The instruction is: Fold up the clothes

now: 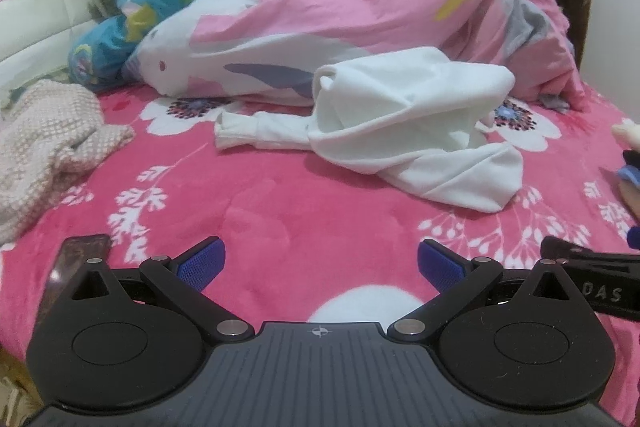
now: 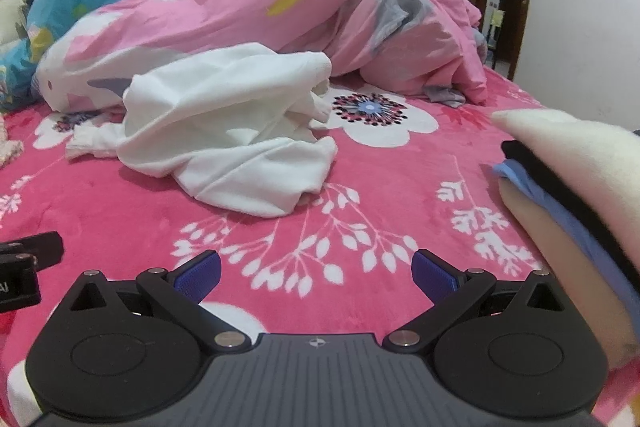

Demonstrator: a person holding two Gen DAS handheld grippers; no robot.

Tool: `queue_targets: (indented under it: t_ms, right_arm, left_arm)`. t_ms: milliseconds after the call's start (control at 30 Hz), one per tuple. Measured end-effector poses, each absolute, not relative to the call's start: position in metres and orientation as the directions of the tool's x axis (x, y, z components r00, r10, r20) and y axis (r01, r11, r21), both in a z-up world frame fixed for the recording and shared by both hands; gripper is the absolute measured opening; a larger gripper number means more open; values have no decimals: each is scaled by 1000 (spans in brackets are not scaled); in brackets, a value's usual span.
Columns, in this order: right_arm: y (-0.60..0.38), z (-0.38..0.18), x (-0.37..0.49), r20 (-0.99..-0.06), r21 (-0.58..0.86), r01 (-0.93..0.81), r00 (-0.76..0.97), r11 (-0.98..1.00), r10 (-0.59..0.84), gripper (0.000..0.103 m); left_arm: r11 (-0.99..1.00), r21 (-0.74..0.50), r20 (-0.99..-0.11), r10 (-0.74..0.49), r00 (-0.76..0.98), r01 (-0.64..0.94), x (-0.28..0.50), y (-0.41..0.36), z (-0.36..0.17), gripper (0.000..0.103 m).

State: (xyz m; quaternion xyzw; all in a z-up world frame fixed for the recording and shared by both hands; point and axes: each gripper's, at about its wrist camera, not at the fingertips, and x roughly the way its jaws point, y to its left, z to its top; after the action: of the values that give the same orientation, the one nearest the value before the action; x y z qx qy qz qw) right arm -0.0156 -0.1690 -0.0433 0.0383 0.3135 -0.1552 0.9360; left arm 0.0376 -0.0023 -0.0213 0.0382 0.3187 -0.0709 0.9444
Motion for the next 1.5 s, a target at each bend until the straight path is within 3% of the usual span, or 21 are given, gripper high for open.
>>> queue_targets:
  t_ms: [133,267,533,633,700,800,867,933,1000,1033,1067,1133,1367,1500]
  right_arm:
    - [-182,-49,-10,-558,-1,280,796,960,-232,103]
    - [-202,-52,4,-502,5,259,836,966,-221,103]
    - [-256,-40,61,-430,103,198,892,975,-136,103]
    - [-280,-35,95,-433,181,173,898,968,-80,101]
    - [-294,-31,119,-427,244,142,904,959,-25,98]
    - [-314,-32,157,-437,330,107,898,938,51,89]
    - [-322,-36,182,-458,368,97,884,925,90,85]
    - [-327,-43,205,-502,387,103,857,916,116,78]
    - [-330,-53,221,-548,412,105,822,905,154,57]
    - [-331,-56,225,-558,437,101,810,894,181,32]
    - [-331,-57,223,-553,462,95,808,882,203,17]
    - [-324,-51,210,-511,473,70,834,878,208,9]
    - [-297,-17,154,-374,491,-70,883,868,283,7]
    - [-290,3,110,-287,545,-144,894,826,345,7]
  left_arm:
    - [981,-25,-614,-166,772,191,54,-1,-31,103]
    - [974,-97,-565,-225,794,206,74,1,-30,103]
    - [936,-32,-402,-334,853,351,129,-33,-11,101]
    - [894,81,-355,-387,851,440,144,-61,-9,93]
    - [860,178,-352,-398,847,478,153,-82,-13,74]
    - [812,256,-395,-408,823,525,166,-108,-24,54]
    - [788,286,-421,-408,810,546,174,-121,-34,52]
    - [767,329,-439,-392,808,551,178,-131,-45,35]
    - [758,357,-454,-370,810,546,182,-137,-53,9]
    - [764,346,-460,-368,808,544,182,-137,-53,7]
    - [773,325,-464,-373,804,546,182,-134,-52,3]
    - [789,287,-454,-388,802,544,178,-127,-45,1]
    - [793,223,-394,-459,796,568,131,-96,-16,0]
    - [805,123,-375,-504,778,580,101,-70,5,0]
